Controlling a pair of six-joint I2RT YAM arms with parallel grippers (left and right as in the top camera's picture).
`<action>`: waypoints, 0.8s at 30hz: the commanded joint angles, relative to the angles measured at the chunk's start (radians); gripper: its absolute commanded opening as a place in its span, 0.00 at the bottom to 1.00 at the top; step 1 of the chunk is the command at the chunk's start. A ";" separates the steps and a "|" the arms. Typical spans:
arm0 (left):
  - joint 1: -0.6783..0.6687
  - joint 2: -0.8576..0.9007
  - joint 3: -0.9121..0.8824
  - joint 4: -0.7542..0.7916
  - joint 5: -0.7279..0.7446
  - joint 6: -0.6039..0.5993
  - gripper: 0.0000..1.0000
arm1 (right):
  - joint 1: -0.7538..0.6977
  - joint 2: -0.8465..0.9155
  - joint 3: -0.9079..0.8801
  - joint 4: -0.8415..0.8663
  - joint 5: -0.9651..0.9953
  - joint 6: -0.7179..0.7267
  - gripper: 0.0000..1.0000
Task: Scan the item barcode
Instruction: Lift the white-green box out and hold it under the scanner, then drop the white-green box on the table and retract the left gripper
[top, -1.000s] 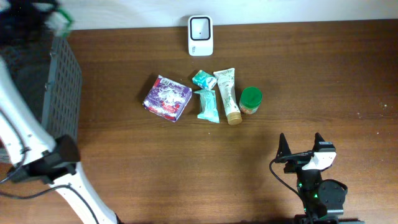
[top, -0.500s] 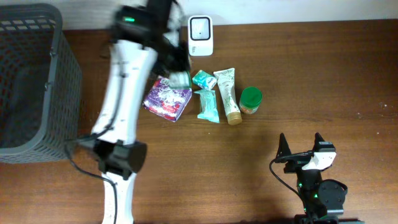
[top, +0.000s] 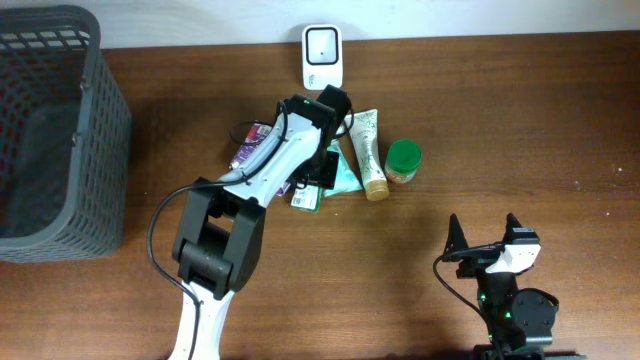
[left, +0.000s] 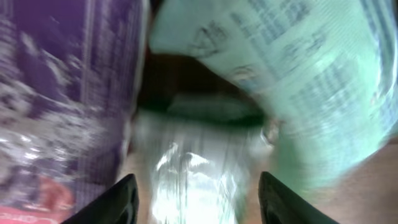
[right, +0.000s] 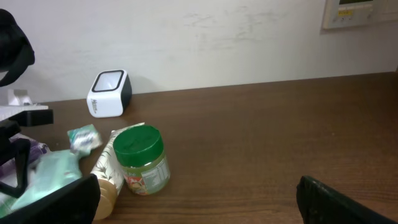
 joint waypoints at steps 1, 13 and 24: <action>0.004 -0.021 -0.005 0.032 -0.038 0.006 0.73 | 0.008 -0.006 -0.007 -0.004 0.009 0.005 0.99; 0.058 -0.085 0.616 -0.285 -0.039 0.006 0.99 | 0.008 -0.006 -0.007 -0.004 0.009 0.005 0.99; 0.332 -0.093 0.723 -0.464 -0.121 0.005 0.99 | 0.008 -0.006 -0.007 -0.004 0.008 0.005 0.99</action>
